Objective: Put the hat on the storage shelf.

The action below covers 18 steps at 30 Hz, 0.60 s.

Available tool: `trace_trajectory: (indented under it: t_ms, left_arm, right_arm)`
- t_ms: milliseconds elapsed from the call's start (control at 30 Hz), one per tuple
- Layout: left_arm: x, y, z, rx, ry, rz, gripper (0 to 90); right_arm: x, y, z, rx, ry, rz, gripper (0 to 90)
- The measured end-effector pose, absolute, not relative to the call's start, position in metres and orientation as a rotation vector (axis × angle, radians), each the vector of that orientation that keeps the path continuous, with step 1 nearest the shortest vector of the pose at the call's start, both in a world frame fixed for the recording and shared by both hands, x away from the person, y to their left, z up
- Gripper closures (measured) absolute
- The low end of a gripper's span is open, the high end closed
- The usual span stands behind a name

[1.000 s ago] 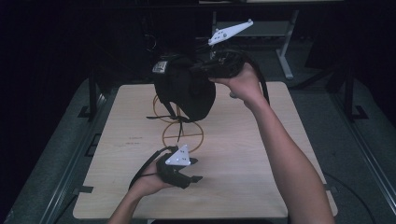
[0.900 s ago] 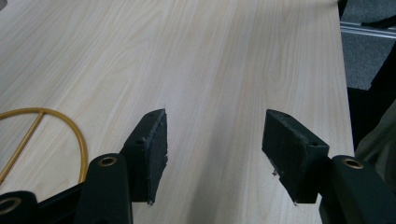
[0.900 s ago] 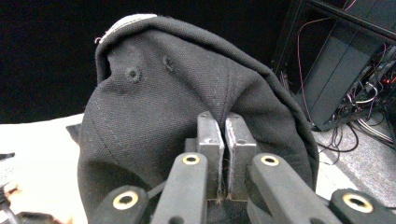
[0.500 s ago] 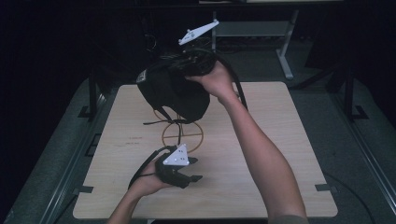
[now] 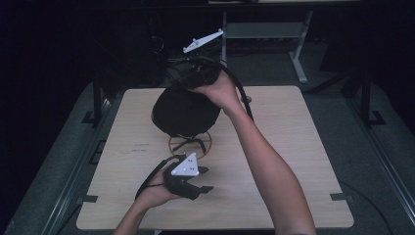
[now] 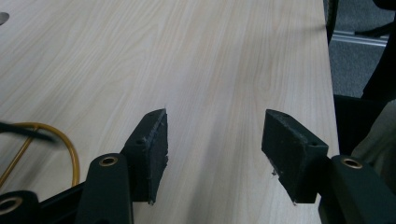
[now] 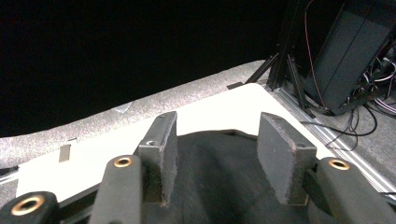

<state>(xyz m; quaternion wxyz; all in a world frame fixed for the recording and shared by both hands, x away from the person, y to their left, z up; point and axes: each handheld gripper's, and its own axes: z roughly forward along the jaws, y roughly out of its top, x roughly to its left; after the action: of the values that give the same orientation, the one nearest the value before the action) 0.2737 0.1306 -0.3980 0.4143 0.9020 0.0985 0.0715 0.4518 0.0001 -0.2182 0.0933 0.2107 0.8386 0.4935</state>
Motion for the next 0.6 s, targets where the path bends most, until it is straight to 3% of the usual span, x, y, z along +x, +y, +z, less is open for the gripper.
trace_trajectory:
  t_ms: [267, 600]
  left_arm:
    - [0.277, 0.132, -0.402, 2.265, 0.283, 0.160, 38.4]
    - [0.278, 0.133, -0.401, 2.237, 0.310, 0.141, 37.8]
  right_arm:
    - [0.446, -0.016, -0.225, 0.653, 2.505, 1.489, 38.8]
    - [0.439, -0.046, -0.229, 0.691, 2.483, 1.511, 34.7]
